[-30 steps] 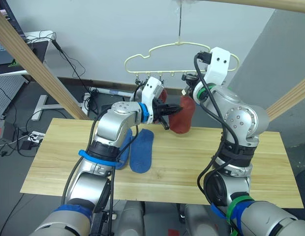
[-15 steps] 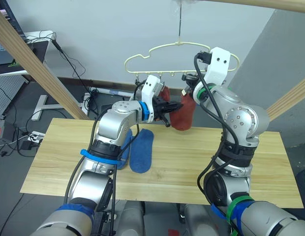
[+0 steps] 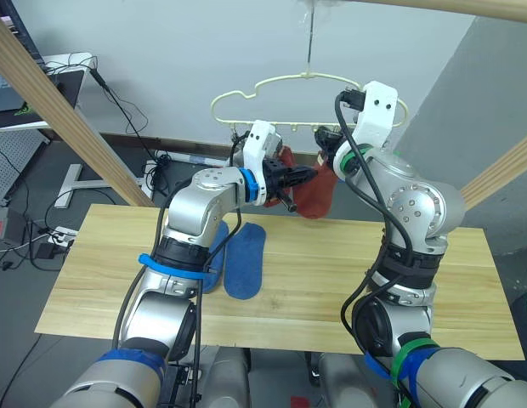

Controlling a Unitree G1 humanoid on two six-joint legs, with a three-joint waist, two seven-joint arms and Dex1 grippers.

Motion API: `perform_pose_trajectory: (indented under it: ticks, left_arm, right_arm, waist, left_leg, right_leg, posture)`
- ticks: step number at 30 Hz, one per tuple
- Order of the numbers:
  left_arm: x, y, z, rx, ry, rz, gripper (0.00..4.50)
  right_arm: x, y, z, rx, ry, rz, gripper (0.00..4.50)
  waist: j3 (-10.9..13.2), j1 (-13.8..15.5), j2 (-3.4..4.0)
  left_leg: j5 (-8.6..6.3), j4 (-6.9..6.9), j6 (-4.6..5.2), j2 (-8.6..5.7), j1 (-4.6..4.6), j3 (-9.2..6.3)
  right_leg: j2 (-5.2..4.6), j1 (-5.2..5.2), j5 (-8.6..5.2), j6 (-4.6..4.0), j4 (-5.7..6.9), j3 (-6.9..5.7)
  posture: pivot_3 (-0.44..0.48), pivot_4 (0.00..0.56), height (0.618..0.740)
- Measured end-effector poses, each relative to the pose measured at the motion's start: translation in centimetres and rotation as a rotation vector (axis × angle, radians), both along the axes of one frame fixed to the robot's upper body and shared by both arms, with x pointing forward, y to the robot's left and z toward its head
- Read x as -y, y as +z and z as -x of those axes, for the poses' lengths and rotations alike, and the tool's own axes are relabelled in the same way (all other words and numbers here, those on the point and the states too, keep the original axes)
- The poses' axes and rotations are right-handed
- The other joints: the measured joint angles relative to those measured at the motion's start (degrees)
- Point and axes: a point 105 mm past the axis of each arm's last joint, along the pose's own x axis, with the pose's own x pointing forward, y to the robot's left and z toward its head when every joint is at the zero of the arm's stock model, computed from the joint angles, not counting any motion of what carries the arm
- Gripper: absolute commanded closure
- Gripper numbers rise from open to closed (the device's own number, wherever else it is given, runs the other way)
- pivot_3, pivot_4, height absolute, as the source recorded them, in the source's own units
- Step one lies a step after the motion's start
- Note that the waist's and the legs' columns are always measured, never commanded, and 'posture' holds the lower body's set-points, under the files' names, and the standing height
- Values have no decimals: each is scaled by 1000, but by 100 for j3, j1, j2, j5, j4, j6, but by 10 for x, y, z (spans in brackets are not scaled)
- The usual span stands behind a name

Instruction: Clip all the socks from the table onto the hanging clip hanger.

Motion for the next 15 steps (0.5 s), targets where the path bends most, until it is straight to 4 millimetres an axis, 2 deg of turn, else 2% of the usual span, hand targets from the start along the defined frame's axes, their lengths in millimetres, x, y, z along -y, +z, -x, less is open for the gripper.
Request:
perform_pose_trajectory:
  ticks: [3,6,15]
  left_arm:
    - [0,-1,0,-7,1,-3,4500]
    - [-1,-4,0,-36,1,-10,3901]
    - [-4,-6,2,-58,3,-29,1267]
  right_arm:
    - [0,0,0,-1,1,1,1761]
    - [0,0,1,0,3,2,1734]
    - [3,-4,9,-8,37,24,1734]
  waist:
    - [0,-1,0]
    - [0,-2,0]
    - [0,2,0]
  left_leg:
    - [0,0,0,0,0,-1]
    - [0,0,0,0,0,-3]
    - [0,1,0,0,-2,-7]
  right_leg:
    - [0,0,0,0,0,-2]
    - [0,0,0,0,1,-3]
    - [0,1,0,0,1,-6]
  posture:
    - [4,303,740]
    - [4,302,740]
    - [-4,298,740]
